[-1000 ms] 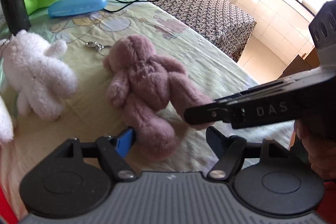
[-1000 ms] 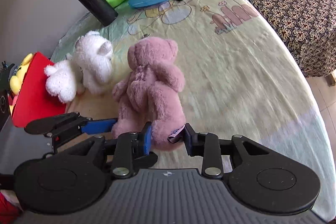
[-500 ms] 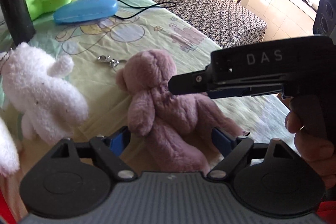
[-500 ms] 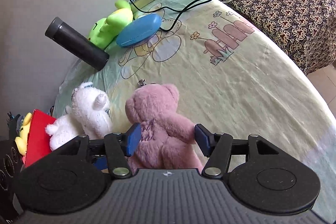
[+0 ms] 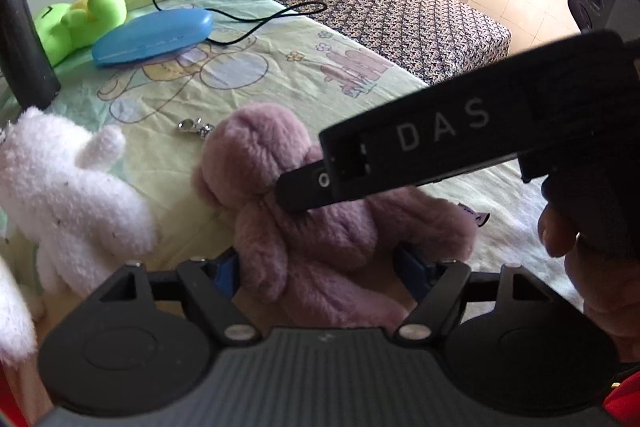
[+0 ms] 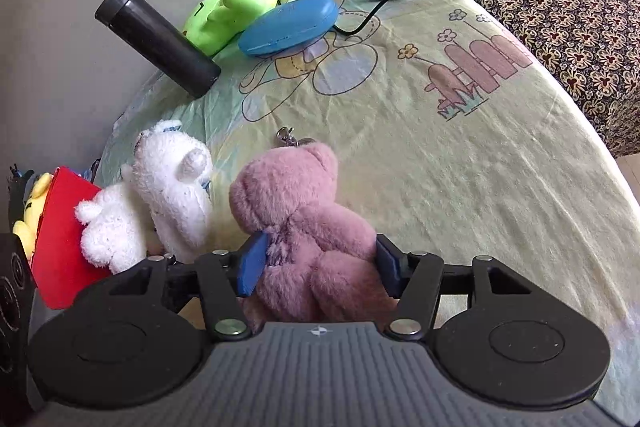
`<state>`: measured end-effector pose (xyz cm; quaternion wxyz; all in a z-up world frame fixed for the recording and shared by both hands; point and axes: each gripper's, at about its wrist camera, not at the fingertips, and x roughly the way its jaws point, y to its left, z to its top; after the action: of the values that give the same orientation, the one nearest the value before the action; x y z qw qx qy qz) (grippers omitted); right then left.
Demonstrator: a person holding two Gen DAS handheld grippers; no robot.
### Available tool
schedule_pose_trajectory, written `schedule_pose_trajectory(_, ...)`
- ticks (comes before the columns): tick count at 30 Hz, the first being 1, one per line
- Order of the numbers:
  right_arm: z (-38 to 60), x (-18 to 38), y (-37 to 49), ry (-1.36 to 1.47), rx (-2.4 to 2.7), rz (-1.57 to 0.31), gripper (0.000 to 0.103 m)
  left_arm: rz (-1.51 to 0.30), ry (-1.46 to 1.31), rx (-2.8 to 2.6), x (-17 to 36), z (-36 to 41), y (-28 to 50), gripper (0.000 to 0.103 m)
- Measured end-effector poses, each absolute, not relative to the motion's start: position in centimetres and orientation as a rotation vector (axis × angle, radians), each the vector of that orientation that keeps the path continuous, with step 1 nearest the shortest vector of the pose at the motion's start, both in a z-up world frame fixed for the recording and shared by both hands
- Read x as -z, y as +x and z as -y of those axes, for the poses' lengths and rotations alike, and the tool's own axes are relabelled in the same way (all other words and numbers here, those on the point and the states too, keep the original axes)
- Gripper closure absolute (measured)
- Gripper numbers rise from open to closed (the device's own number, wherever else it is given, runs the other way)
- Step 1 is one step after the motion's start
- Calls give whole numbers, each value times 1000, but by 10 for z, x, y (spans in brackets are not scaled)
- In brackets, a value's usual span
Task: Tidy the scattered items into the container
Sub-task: 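Close the right gripper on the pink teddy bear's body, then lift the pink teddy bear with the right gripper and carry it over the red box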
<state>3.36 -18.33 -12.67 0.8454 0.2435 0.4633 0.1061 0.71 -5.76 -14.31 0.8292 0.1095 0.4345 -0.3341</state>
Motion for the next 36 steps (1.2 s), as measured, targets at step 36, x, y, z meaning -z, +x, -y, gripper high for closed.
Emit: schedule_pose_trajectory(36,69,5,-56,621,-511,-647,49,-554,92,557,-11,-128,-93,42)
